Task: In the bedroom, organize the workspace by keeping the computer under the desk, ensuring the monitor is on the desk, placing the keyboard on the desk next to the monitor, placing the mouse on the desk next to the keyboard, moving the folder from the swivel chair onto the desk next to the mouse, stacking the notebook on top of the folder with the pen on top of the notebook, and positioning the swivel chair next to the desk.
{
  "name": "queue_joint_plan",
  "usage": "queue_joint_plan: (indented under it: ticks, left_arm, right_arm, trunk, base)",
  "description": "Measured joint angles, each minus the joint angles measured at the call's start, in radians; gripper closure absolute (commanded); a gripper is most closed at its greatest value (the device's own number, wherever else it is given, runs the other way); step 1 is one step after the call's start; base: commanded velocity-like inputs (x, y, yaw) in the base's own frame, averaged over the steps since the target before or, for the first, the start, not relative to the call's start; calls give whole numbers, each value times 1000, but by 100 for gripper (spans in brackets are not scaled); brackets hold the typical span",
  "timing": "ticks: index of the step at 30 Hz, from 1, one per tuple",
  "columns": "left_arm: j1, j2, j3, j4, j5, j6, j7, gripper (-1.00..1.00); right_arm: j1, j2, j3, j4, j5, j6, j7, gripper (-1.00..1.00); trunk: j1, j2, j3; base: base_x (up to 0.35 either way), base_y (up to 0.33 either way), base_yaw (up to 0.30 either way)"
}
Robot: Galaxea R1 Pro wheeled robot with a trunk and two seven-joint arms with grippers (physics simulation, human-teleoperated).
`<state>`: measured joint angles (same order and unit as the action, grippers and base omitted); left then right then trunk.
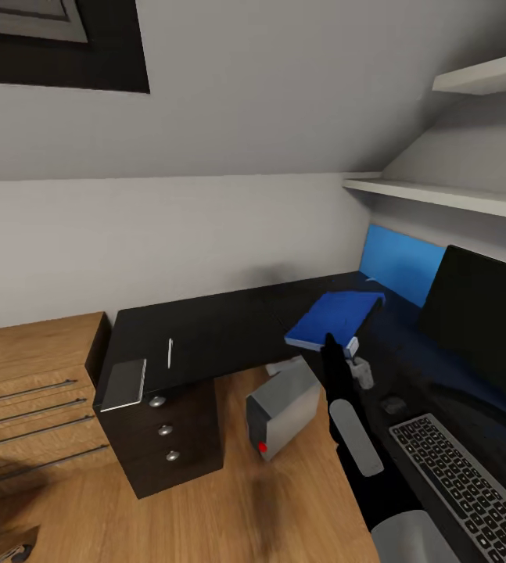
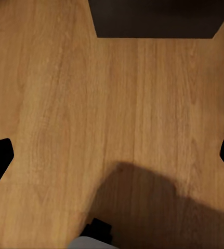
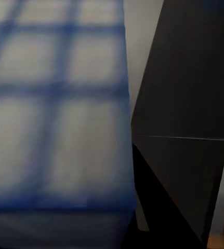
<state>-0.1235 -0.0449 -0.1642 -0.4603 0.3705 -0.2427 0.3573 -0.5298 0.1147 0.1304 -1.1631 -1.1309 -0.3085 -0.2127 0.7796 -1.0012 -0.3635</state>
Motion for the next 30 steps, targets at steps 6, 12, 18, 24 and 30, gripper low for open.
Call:
queue_joint_plan:
  ticks: [6, 12, 18, 24, 30]
  left_arm:
    - [0, 1, 2, 0, 1, -3, 6, -100]
    - [0, 1, 4, 0, 1, -4, 6, -100]
    - [0, 1, 3, 0, 2, -5, 6, -100]
    - [0, 1, 2, 1, 1, -5, 0, -100]
    - [0, 1, 2, 1, 2, -6, -2, -100]
  right_arm:
    - [-3, 9, 49, 87, 1, -51, -2, 100]
    - [-3, 40, 50, 106, -3, -61, -3, 100]
    - [-2, 49, 46, 108, -117, -79, -1, 100]
    - [-2, 46, 39, 105, -240, -83, 12, 100]
    - [-2, 45, 23, 103, -259, -84, 49, 100]
  trunk:
    - [0, 0, 0]
    - [0, 0, 0]
    - [0, 0, 0]
    - [0, 0, 0]
    - [0, 0, 0]
  base:
    - [0, 0, 0]
    - [0, 0, 0]
    - [0, 0, 0]
    - [0, 0, 0]
    - [0, 0, 0]
